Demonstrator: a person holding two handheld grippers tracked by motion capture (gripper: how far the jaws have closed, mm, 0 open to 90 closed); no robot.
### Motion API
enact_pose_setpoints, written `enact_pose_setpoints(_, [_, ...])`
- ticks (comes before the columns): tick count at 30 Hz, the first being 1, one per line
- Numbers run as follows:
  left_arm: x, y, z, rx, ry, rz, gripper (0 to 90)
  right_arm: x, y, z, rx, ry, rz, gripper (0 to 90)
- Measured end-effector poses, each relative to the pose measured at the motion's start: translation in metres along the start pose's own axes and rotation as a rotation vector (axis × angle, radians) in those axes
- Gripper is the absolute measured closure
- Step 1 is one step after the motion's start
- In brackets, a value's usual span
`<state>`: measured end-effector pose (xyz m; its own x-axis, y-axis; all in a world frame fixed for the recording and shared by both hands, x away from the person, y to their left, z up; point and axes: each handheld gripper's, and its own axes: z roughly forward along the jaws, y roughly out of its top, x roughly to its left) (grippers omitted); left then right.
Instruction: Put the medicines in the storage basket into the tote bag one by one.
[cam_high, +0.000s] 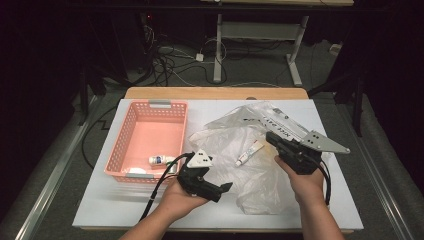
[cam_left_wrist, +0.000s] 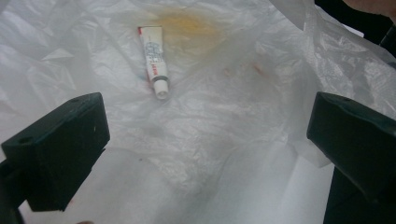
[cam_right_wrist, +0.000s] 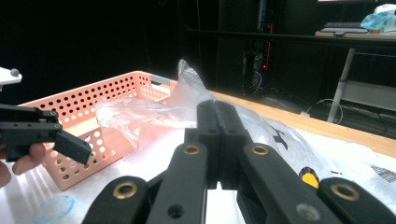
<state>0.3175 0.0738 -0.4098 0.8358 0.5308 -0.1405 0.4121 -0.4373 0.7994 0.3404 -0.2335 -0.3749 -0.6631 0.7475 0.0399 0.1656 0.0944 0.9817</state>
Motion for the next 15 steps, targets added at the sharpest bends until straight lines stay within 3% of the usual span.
enact_pose_setpoints(15, [0.02,-0.016,-0.037,-0.023,0.04,-0.036,0.0,0.0,0.0,-0.001,-0.001,-0.002,0.006,90.0])
